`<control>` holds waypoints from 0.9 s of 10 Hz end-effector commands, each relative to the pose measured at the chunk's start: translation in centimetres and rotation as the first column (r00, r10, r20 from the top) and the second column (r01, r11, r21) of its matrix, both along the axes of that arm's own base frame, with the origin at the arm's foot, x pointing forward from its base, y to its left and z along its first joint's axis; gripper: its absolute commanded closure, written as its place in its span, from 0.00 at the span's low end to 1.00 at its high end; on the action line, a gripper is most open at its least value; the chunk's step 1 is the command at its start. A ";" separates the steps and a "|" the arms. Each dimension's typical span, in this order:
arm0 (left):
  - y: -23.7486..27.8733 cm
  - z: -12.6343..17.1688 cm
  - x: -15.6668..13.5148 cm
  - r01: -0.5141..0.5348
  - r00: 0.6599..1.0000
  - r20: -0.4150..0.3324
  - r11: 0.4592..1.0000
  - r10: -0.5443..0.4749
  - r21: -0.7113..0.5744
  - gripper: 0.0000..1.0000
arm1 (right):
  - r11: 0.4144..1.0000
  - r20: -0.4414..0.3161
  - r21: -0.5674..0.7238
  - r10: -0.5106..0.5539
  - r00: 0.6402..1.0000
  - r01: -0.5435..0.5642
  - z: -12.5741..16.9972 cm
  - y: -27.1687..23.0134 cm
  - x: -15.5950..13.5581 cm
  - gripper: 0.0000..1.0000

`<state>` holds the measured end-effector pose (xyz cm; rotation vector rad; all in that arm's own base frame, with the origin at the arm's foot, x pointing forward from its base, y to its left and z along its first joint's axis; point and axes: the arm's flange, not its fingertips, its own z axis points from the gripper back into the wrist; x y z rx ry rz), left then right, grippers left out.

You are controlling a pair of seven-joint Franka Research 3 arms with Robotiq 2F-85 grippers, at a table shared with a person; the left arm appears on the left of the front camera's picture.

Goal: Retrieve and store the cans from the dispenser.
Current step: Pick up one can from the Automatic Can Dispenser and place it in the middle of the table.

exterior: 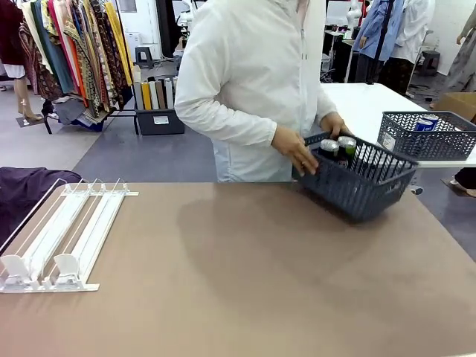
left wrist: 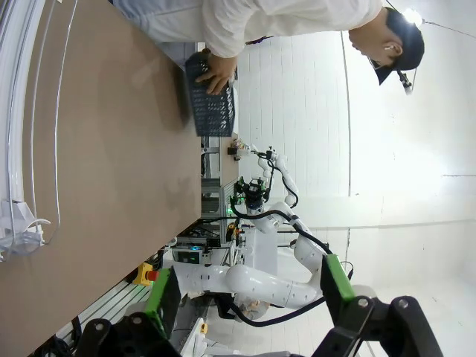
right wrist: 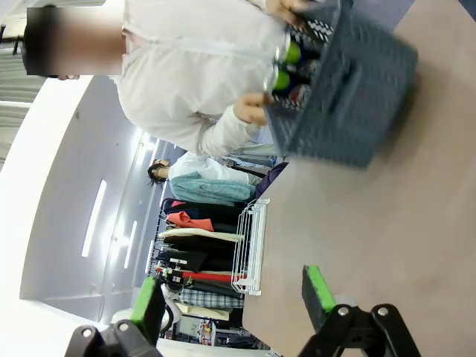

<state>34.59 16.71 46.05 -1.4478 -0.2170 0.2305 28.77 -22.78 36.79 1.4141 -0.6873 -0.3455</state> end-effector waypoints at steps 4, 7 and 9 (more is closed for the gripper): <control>0.0 0.3 -0.2 0.001 1.000 0.004 1.000 -0.001 -0.008 0.00 | 1.000 -0.005 0.004 0.007 1.000 -0.007 0.4 0.1 -0.2 0.00; 0.0 0.3 -0.2 0.001 1.000 0.004 1.000 -0.001 -0.008 0.00 | 1.000 -0.005 0.004 0.007 1.000 -0.007 0.4 0.1 -0.2 0.00; 0.0 0.3 -0.2 0.001 1.000 0.004 1.000 -0.001 -0.008 0.00 | 1.000 -0.005 0.004 0.007 1.000 -0.007 0.4 0.1 -0.2 0.00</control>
